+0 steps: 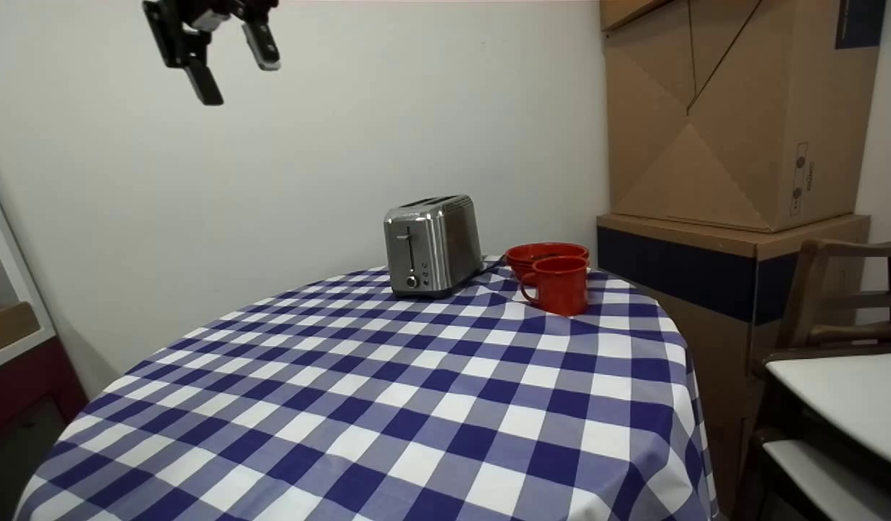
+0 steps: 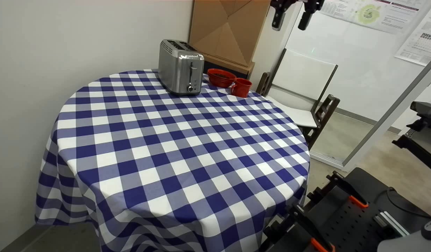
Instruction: Turn on the toaster
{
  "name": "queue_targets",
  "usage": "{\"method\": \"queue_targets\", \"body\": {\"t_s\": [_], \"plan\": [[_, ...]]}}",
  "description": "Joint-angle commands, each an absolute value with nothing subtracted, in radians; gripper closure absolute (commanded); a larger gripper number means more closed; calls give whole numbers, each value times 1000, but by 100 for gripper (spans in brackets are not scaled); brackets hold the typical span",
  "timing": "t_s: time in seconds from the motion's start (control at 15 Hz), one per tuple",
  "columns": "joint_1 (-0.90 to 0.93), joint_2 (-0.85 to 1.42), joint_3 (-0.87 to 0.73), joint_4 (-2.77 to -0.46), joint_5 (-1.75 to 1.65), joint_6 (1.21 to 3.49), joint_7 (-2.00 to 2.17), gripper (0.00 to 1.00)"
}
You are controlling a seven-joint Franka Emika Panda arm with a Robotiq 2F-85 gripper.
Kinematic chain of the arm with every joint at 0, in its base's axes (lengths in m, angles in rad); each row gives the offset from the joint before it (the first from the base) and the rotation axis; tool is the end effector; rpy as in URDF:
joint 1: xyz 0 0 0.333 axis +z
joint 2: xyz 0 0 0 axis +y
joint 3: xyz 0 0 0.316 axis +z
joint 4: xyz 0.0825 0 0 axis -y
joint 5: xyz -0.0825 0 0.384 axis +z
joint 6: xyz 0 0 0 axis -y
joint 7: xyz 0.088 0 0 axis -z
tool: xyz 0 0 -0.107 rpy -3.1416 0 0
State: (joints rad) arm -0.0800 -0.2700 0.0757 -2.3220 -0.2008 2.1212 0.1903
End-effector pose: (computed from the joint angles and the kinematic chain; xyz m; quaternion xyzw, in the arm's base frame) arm 0.4694 -0.0099 0.4549 0.9935 -0.0483 0.0423 0.0937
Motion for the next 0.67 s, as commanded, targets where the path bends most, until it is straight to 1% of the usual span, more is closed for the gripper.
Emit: {"method": "queue_targets", "body": {"t_s": [0.0,0.33,0.4,0.47,0.53,0.6], "plan": [[-72,-74,68,-2143,-255,2217,224,0],[-48,144,41,-1915,-283,2297,254,0],[-39,183,33,-1875,-287,2306,264,25],[-28,221,26,-1836,-292,2308,270,26],[-17,256,17,-1800,-293,2310,279,32],[-5,292,9,-1763,-295,2308,289,40]]}}
